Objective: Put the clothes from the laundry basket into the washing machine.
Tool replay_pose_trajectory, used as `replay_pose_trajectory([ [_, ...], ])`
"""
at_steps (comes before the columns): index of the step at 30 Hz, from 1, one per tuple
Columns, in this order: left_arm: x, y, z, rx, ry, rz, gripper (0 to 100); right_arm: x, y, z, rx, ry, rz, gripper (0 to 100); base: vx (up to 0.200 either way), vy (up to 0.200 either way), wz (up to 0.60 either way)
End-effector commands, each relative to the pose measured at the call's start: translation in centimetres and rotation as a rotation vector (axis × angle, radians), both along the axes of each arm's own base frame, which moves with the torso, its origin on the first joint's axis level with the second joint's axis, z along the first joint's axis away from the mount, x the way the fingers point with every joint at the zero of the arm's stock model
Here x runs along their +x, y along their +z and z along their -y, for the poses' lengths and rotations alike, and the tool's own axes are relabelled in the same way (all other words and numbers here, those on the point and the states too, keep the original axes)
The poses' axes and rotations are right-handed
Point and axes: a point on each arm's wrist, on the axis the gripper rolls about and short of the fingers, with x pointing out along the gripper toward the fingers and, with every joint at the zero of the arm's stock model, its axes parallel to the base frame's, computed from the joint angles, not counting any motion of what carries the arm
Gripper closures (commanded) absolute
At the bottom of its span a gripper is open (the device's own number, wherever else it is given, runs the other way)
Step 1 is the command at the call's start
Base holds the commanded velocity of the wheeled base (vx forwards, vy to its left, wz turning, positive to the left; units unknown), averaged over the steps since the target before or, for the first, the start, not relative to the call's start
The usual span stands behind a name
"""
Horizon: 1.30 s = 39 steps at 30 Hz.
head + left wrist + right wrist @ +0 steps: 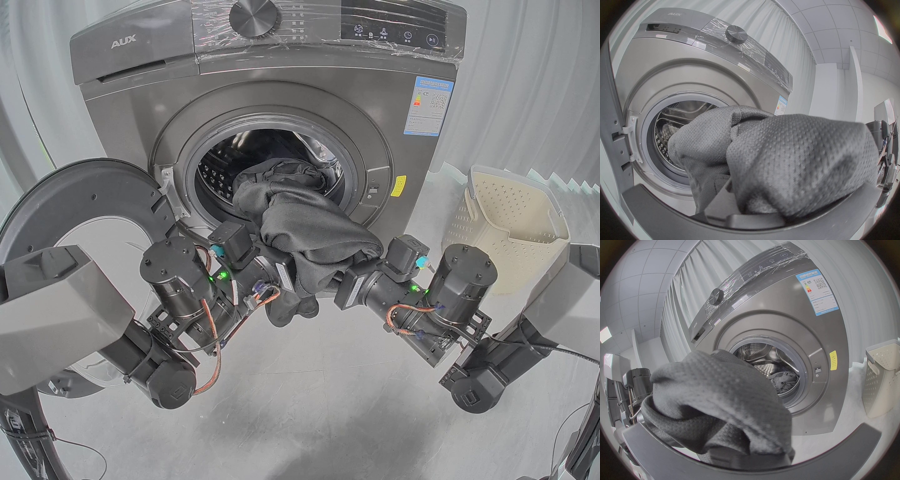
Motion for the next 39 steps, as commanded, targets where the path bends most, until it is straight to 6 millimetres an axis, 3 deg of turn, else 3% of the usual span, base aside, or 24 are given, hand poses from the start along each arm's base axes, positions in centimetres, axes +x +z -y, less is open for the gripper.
replay_pose_trajectory([
  [1, -0.6, 0.1, -0.4, 0.006, 0.003, -0.005, 100, -0.4, -0.5, 0.1, -0.017, 0.009, -0.018, 0, 0.000, 0.000, 0.00],
  [6, -2.6, 0.0, -1.8, 0.032, 0.000, -0.043, 100, -3.2, -2.1, 2.4, -0.138, 0.082, -0.060, 0, 0.000, 0.000, 0.00],
  [7, -3.6, 0.1, -2.6, 0.042, -0.002, -0.056, 100, -4.7, -2.7, 3.5, -0.188, 0.133, -0.074, 0, 0.000, 0.000, 0.00],
  [10, -5.1, 0.1, -4.3, 0.061, 0.010, -0.077, 100, -6.4, -3.3, 4.9, -0.234, 0.187, -0.092, 0, 0.000, 0.000, 0.00],
  [14, -6.6, 0.9, -5.5, 0.059, 0.009, -0.070, 100, -8.0, -3.4, 5.7, -0.241, 0.228, -0.093, 0, 0.000, 0.000, 0.00],
  [18, -6.7, 1.1, -5.6, 0.065, 0.010, -0.059, 100, -9.2, -2.9, 6.3, -0.225, 0.257, -0.080, 0, 0.000, 0.000, 0.00],
  [27, -6.2, 0.7, -6.5, 0.069, 0.047, -0.078, 100, -9.1, -1.9, 5.5, -0.186, 0.271, -0.038, 0, 0.000, 0.000, 0.00],
  [39, -6.1, 0.2, -7.6, 0.101, 0.087, -0.088, 100, -7.0, -1.9, 7.3, -0.176, 0.155, -0.055, 0, 0.000, 0.000, 0.00],
])
